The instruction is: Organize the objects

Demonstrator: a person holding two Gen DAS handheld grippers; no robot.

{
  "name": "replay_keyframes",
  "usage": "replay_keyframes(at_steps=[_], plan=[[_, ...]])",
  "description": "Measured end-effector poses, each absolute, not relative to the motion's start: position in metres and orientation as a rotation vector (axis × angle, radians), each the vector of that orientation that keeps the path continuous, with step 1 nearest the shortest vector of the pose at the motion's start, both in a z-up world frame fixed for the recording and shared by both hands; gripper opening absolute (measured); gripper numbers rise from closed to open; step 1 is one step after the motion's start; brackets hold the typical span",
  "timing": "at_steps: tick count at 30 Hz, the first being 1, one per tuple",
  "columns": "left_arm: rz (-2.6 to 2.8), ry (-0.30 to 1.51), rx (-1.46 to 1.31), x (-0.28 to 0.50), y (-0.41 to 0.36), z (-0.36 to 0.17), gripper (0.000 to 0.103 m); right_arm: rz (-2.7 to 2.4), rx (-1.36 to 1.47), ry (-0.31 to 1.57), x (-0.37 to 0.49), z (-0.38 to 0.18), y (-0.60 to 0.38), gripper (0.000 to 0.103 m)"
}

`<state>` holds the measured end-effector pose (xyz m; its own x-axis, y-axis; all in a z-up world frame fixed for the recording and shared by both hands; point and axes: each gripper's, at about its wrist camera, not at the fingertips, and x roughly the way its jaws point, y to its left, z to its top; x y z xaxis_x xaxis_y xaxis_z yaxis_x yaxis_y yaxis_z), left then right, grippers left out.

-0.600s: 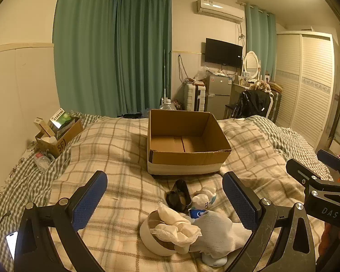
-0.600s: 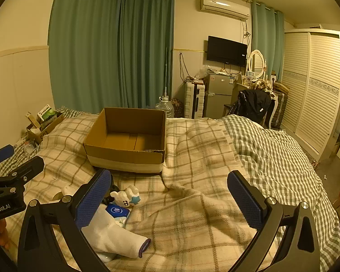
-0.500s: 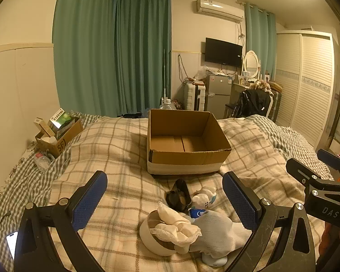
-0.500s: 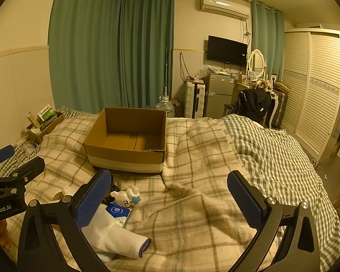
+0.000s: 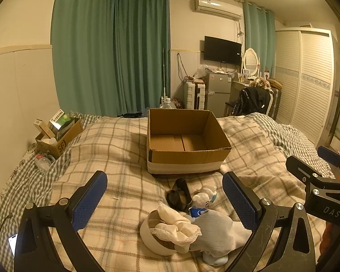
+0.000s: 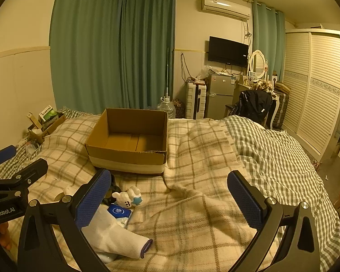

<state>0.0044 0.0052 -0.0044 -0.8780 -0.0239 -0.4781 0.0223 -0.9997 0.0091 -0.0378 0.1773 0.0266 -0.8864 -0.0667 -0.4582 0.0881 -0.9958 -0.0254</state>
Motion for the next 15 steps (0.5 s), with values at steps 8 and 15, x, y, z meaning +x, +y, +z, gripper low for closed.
replay_keyframes(at_steps=[8, 15], plan=[[-3.019, -0.026, 0.783, 0.0031, 0.0085, -0.0032, 0.103, -2.973, 0.718, 0.069, -0.0381, 0.0284, 0.1765, 0.103], [-3.007, -0.047, 0.8, 0.0024, 0.0109, -0.004, 0.103, -2.97, 0.715, 0.07, -0.0372, 0.0304, 0.1747, 0.103]])
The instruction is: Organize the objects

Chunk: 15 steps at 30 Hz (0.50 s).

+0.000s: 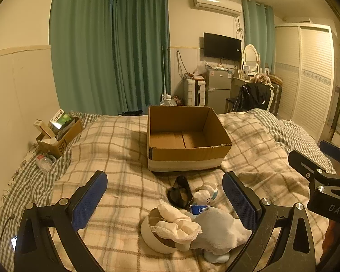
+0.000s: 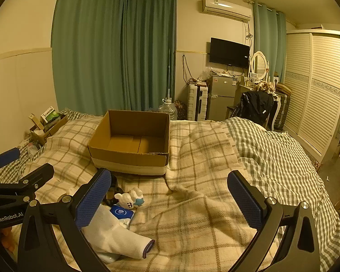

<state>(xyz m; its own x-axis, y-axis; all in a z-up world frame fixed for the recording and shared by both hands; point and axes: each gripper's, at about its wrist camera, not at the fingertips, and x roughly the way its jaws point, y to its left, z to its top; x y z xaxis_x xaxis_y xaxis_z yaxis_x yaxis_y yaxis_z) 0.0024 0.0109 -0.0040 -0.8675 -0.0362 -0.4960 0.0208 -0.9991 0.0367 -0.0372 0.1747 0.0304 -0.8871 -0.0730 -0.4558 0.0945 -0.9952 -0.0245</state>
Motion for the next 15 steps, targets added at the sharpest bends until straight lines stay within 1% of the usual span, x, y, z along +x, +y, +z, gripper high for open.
replay_keyframes(at_steps=[12, 15], plan=[[-3.013, -0.047, 0.802, 0.014, 0.002, 0.01, 0.103, -2.961, 0.649, 0.096, -0.019, 0.05, 0.169, 0.103], [-2.991, -0.07, 0.869, 0.013, -0.007, 0.004, 0.103, -2.914, 0.683, 0.132, -0.019, 0.048, 0.163, 0.103]])
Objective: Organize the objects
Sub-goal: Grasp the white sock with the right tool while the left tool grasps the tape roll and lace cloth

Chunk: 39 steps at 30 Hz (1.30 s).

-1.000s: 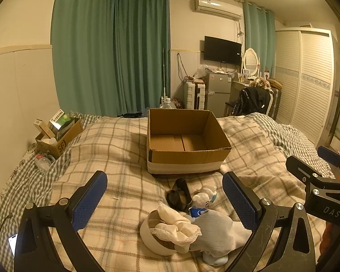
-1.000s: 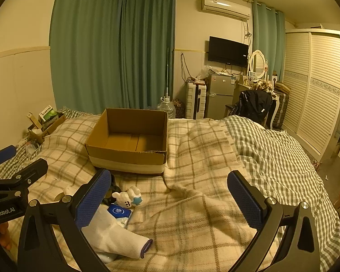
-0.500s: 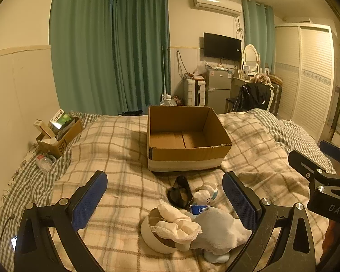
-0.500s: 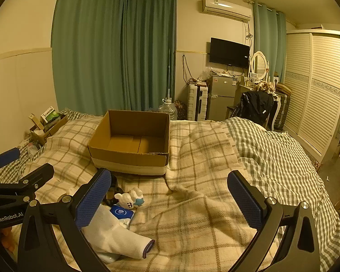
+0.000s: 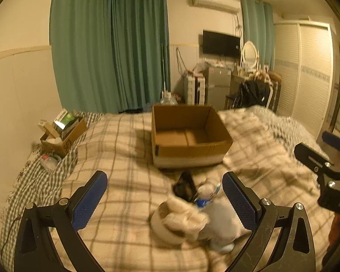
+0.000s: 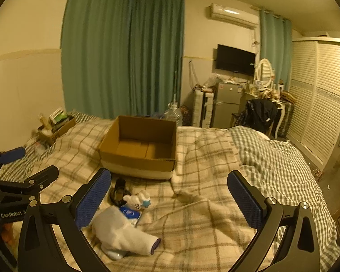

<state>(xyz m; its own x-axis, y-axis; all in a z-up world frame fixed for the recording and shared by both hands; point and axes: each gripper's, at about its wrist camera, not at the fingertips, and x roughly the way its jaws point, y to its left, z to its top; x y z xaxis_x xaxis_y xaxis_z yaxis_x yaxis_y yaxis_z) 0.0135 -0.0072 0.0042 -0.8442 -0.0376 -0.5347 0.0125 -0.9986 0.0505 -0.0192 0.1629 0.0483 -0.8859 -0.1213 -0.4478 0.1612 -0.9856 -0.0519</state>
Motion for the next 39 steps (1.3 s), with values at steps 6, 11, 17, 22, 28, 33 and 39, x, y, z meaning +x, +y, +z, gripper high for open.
replay_keyframes(at_steps=[6, 11, 17, 22, 28, 33, 39], plan=[[-2.873, -0.07, 1.072, 0.007, -0.034, -0.038, 0.103, -2.703, 1.011, 0.228, -0.052, -0.006, 0.135, 0.103], [-2.822, -0.102, 1.198, 0.006, -0.045, -0.068, 0.103, -2.503, 1.216, 0.297, -0.066, -0.059, 0.11, 0.102], [-2.794, -0.099, 1.279, 0.002, -0.046, -0.085, 0.103, -2.337, 1.32, 0.357, -0.075, -0.087, 0.089, 0.083], [-2.783, -0.179, 1.359, -0.001, -0.035, -0.096, 0.103, -2.367, 1.279, 0.334, -0.071, -0.079, 0.095, 0.059], [-2.81, -0.347, 1.507, -0.014, -0.004, -0.108, 0.103, -2.525, 1.145, 0.303, -0.069, -0.032, 0.118, 0.058], [-2.755, -0.556, 1.566, -0.036, 0.019, -0.128, 0.103, -2.53, 1.117, 0.23, -0.073, -0.023, 0.133, 0.058], [-2.779, -0.557, 1.653, -0.049, 0.019, -0.138, 0.081, -2.512, 1.149, 0.149, -0.077, -0.036, 0.147, 0.058]])
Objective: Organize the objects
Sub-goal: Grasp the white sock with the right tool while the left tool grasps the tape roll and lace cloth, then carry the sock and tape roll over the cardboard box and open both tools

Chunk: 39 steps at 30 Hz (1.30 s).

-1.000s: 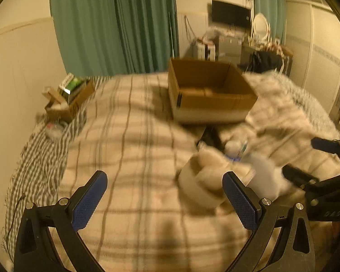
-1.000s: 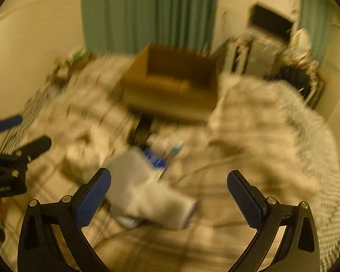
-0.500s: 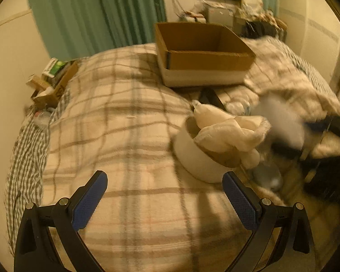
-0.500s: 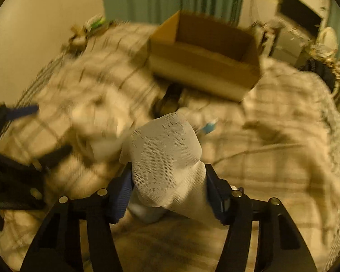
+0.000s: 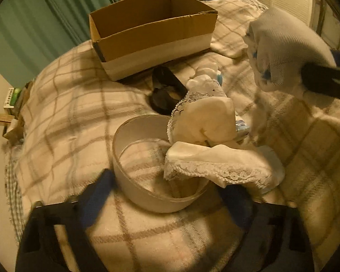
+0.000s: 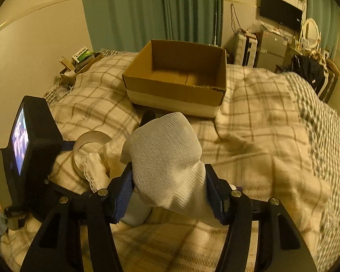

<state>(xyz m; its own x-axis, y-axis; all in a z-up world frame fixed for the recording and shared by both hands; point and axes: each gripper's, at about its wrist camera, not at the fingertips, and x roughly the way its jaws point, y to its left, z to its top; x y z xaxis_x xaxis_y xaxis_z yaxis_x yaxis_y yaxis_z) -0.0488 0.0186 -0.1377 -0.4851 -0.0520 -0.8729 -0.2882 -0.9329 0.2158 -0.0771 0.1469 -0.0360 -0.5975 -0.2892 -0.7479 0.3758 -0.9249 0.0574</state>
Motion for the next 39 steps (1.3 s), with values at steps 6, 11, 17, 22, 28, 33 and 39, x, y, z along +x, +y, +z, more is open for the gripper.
replay_keyframes(at_steps=[6, 11, 17, 22, 28, 33, 39], plan=[[2.567, 0.469, -1.412, -0.036, 0.017, -0.119, 0.08, -2.523, 1.121, 0.117, -0.073, -0.032, 0.153, 0.058], [2.638, 0.394, -1.28, -0.026, 0.017, -0.082, 0.08, -2.553, 1.073, 0.108, -0.064, -0.016, 0.153, 0.058], [2.72, 0.296, -1.138, -0.026, 0.011, -0.031, 0.08, -2.614, 0.979, 0.111, -0.051, 0.02, 0.155, 0.058], [2.754, 0.32, -1.081, -0.03, 0.013, -0.004, 0.08, -2.666, 0.915, 0.167, -0.044, 0.049, 0.153, 0.058], [2.75, 0.271, -1.101, -0.051, 0.01, 0.007, 0.08, -2.676, 0.885, 0.171, -0.05, 0.063, 0.151, 0.058], [2.765, 0.247, -1.09, -0.078, 0.006, 0.01, 0.08, -2.687, 0.873, 0.205, -0.077, 0.068, 0.149, 0.058], [2.784, 0.218, -1.068, -0.127, 0.003, 0.015, 0.08, -2.68, 0.873, 0.215, -0.138, 0.073, 0.147, 0.058]])
